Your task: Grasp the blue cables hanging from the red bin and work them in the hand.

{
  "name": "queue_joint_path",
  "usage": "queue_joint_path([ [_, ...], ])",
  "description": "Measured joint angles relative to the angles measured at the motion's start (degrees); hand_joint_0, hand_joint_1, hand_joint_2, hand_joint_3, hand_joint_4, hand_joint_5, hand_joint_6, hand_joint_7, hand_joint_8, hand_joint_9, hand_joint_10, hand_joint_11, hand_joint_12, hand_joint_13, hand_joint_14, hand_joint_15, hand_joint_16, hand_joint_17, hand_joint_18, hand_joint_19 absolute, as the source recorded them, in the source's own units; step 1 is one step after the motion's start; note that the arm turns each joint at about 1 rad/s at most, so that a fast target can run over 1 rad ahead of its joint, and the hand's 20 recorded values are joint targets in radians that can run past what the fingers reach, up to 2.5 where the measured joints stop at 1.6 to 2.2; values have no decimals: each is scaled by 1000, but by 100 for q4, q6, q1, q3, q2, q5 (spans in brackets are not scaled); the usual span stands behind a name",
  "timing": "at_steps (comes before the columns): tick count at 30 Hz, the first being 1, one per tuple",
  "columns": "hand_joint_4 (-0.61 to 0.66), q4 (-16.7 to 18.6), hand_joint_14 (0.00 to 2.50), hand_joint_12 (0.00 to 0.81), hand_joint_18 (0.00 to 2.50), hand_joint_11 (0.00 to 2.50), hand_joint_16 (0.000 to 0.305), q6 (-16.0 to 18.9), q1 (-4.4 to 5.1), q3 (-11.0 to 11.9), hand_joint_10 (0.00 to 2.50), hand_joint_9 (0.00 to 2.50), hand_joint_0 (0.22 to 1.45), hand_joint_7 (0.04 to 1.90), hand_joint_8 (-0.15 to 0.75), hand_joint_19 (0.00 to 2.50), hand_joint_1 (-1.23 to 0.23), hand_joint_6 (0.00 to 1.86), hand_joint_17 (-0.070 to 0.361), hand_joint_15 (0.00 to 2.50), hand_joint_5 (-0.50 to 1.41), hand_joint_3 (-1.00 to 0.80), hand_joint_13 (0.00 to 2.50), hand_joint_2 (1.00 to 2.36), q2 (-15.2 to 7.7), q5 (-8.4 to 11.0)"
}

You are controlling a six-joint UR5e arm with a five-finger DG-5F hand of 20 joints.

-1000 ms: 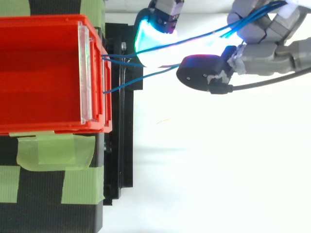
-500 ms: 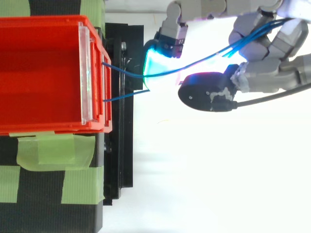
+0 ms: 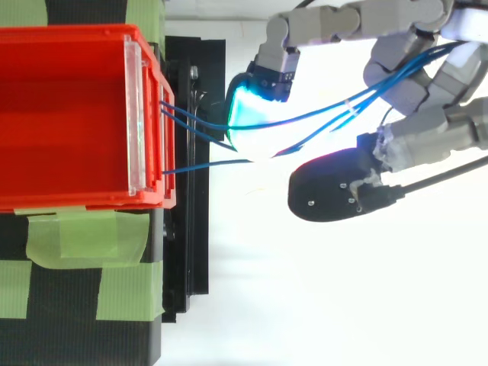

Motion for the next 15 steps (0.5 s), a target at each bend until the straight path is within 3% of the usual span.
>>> queue_joint_path([
  [8, 260, 6, 2500, 704, 2425, 2500, 209, -75, 15, 0, 2500, 1913, 839, 1315, 510, 764, -688, 3, 157, 2079, 325, -797, 2067, 1009, 7, -4],
  [15, 267, 1, 2500, 704, 2425, 2500, 209, -170, 18, 0, 2500, 1913, 819, 1344, 510, 764, -676, 1, 157, 2079, 360, -885, 2067, 1005, 6, -1],
])
